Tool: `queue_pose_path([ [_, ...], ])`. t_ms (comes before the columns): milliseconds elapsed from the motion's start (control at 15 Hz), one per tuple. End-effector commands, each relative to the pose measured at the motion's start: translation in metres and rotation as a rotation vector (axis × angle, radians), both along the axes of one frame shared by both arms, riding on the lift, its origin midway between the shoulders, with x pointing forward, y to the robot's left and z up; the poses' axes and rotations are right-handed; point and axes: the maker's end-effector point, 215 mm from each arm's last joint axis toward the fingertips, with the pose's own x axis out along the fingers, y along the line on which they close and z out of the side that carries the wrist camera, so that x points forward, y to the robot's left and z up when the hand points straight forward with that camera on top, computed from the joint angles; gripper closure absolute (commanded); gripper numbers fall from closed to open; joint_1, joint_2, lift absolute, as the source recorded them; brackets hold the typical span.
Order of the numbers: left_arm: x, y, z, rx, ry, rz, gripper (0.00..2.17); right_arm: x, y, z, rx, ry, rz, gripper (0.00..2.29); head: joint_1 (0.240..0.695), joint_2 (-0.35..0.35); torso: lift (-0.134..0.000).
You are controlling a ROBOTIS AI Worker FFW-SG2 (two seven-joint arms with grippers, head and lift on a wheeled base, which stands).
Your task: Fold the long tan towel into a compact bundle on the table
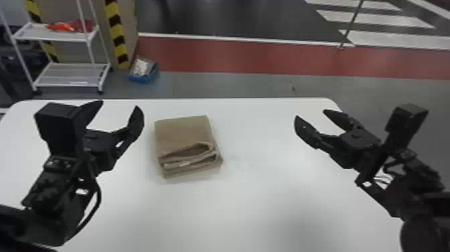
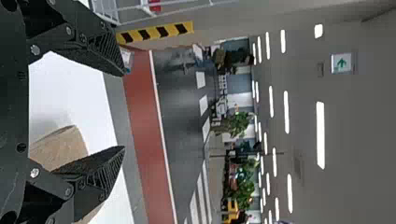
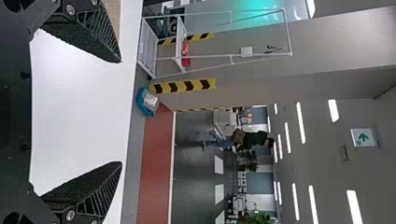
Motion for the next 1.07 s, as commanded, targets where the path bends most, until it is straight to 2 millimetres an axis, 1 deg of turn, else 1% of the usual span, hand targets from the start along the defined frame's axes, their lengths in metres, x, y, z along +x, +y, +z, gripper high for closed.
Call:
queue_pose_path([
  [0, -0.002, 0.014, 0.017, -0.032, -0.074, 0.062, 0.04, 0.008, 0.027, 0.000, 0.034, -0.011, 0.019, 0.11, 0.660, -0.091, -0.125],
  [133, -0.009, 0.015, 0.023, -0.057, -0.130, 0.082, 0.04, 0.008, 0.045, -0.006, 0.081, -0.006, 0.034, 0.11, 0.648, -0.054, -0.125],
  [267, -0.015, 0.008, 0.018, -0.041, -0.153, 0.098, 0.05, 0.005, 0.050, -0.009, 0.100, -0.014, 0.019, 0.11, 0.645, -0.019, -0.125],
  [333, -0.017, 0.005, 0.015, -0.037, -0.169, 0.103, 0.05, 0.002, 0.047, -0.012, 0.106, -0.028, 0.000, 0.11, 0.647, -0.014, -0.125],
  [400, -0.016, 0.005, 0.005, -0.038, -0.163, 0.109, 0.05, 0.000, 0.039, -0.017, 0.088, -0.046, -0.038, 0.11, 0.650, -0.014, -0.125],
  [467, -0.014, 0.007, -0.008, -0.032, -0.152, 0.121, 0.05, -0.006, 0.034, -0.025, 0.084, -0.053, -0.058, 0.11, 0.655, -0.017, -0.125],
  [533, -0.012, 0.013, -0.020, -0.023, -0.134, 0.143, 0.05, -0.013, 0.027, -0.026, 0.071, -0.082, -0.085, 0.11, 0.669, -0.030, -0.125],
  [667, -0.011, 0.018, -0.027, -0.017, -0.124, 0.157, 0.05, -0.023, 0.023, -0.038, 0.048, -0.078, -0.105, 0.11, 0.688, -0.034, -0.125],
  [800, -0.012, 0.020, -0.030, -0.003, -0.099, 0.157, 0.05, -0.028, 0.020, -0.041, 0.040, -0.065, -0.133, 0.11, 0.695, -0.035, -0.125],
  [867, -0.012, 0.021, -0.032, 0.002, -0.084, 0.158, 0.05, -0.029, 0.019, -0.037, 0.028, -0.062, -0.145, 0.11, 0.695, -0.037, -0.125],
  [1000, -0.010, 0.024, -0.030, 0.016, -0.077, 0.153, 0.05, -0.031, 0.026, -0.032, 0.033, -0.065, -0.146, 0.11, 0.695, -0.038, -0.125],
])
